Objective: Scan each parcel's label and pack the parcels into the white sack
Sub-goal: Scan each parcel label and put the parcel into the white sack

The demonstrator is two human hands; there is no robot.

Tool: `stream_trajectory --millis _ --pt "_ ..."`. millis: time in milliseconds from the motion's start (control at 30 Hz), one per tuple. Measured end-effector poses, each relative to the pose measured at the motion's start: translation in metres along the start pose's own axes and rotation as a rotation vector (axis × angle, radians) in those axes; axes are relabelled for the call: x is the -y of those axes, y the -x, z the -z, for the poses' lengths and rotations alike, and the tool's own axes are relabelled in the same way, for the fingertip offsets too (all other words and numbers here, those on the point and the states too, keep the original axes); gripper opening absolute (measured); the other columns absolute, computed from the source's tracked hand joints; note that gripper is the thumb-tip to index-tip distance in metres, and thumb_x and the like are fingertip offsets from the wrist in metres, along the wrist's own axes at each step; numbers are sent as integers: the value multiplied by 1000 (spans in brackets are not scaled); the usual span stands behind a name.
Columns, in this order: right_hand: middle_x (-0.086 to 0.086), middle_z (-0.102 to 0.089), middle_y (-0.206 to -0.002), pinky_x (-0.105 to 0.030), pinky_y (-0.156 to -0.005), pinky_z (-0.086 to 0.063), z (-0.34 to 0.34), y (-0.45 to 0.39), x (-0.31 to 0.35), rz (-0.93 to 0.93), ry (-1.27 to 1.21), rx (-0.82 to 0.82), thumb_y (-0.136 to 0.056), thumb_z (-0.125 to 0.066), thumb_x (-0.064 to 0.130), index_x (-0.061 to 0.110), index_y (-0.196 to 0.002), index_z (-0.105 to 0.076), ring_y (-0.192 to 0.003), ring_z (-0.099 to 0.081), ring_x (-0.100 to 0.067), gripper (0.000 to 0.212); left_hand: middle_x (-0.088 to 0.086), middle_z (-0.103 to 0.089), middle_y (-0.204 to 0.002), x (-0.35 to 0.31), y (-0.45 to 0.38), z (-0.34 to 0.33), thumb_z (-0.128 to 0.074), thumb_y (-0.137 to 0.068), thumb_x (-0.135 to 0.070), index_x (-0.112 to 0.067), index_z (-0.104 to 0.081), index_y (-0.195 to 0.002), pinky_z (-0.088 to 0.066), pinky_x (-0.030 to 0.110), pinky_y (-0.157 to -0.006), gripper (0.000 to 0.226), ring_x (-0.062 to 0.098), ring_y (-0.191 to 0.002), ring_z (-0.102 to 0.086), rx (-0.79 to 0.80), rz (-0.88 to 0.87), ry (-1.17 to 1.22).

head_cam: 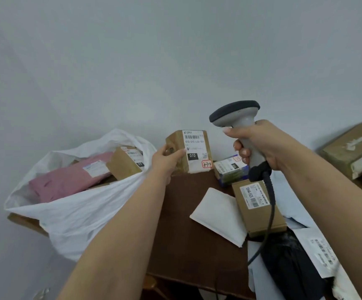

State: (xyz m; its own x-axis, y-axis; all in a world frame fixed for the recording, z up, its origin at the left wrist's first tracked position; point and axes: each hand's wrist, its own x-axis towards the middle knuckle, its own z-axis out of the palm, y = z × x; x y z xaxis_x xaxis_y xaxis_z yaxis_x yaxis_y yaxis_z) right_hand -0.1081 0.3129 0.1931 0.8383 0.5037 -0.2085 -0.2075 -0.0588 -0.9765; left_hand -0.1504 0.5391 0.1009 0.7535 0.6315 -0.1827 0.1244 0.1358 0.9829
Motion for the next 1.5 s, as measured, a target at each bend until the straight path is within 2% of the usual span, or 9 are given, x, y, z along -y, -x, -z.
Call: stream_trajectory --millis 167,367,567,800,1000,1167,1300,1367,1500 --pt "-3 -50 -53 -22 -44 -36 -1 8 10 12 55 -4 -91 -69 21 8 -97 -55 -39 -38 -10 20 6 -70 -113 1 -6 1 -78 -81 -13 -14 -58 -124 -60 37 -70 48 23 -90 -72 -25 -2 12" --pt "-3 -50 -54 -21 -43 -38 -2 8 14 5 74 -23 -90 -69 21 8 -100 -55 -39 -38 -10 22 2 -69 -105 0 -13 6 -76 -82 -15 -25 -58 -102 -55 31 -64 29 21 -89 -69 -57 8 6" --pt "-3 -49 -54 -21 -42 -38 -5 5 14 -5 71 -16 -89 -70 22 8 -102 -55 -38 -38 -10 24 4 -67 -118 0 -21 14 -81 -77 -23 -19 -53 -134 -57 33 -71 63 23 -99 -68 -110 7 -26" --pt "-4 -48 -54 -20 -40 -36 -13 4 16 1 53 5 -90 -70 19 9 -95 -55 -36 -36 -10 19 4 -69 -112 1 -25 22 -79 -79 -19 -26 -59 -103 -57 33 -68 32 23 -95 -69 -120 -3 -18" --pt "-5 -51 -55 -20 -39 -39 -35 -5 14 18 79 30 -89 -70 22 9 -99 -56 -37 -39 -10 22 4 -61 -123 -8 -12 37 -75 -85 -24 -21 -37 -143 -54 31 -69 69 16 -95 -66 -118 -11 41" --pt "-4 -50 -54 -21 -36 -37 -70 -19 7 -18 42 108 -89 -71 21 9 -96 -57 -37 -38 -10 20 -1 -65 -121 -25 -16 99 -73 -66 -61 -41 -33 -134 -52 42 -97 82 17 -107 -66 -437 -287 84" --pt "-4 -50 -53 -21 -37 -38 -102 -30 -1 -38 25 162 -88 -71 20 8 -97 -57 -37 -38 -10 21 7 -54 -138 -38 -20 165 -67 -83 -48 -26 -21 -147 -47 32 -103 82 18 -120 -58 -671 -447 127" --pt "-4 -50 -52 -21 -37 -38 -115 -35 -5 -51 14 175 -88 -72 20 7 -97 -57 -37 -38 -10 21 7 -49 -142 -36 -30 198 -66 -85 -49 -22 -19 -149 -44 29 -102 84 20 -124 -53 -768 -377 66" --pt "-4 -50 -53 -21 -39 -38 -130 -44 -14 -94 9 179 -88 -72 20 7 -99 -57 -37 -38 -11 22 14 -46 -142 -21 -40 238 -66 -73 -59 -19 -31 -147 -42 51 -104 91 35 -131 -42 -900 122 -400"
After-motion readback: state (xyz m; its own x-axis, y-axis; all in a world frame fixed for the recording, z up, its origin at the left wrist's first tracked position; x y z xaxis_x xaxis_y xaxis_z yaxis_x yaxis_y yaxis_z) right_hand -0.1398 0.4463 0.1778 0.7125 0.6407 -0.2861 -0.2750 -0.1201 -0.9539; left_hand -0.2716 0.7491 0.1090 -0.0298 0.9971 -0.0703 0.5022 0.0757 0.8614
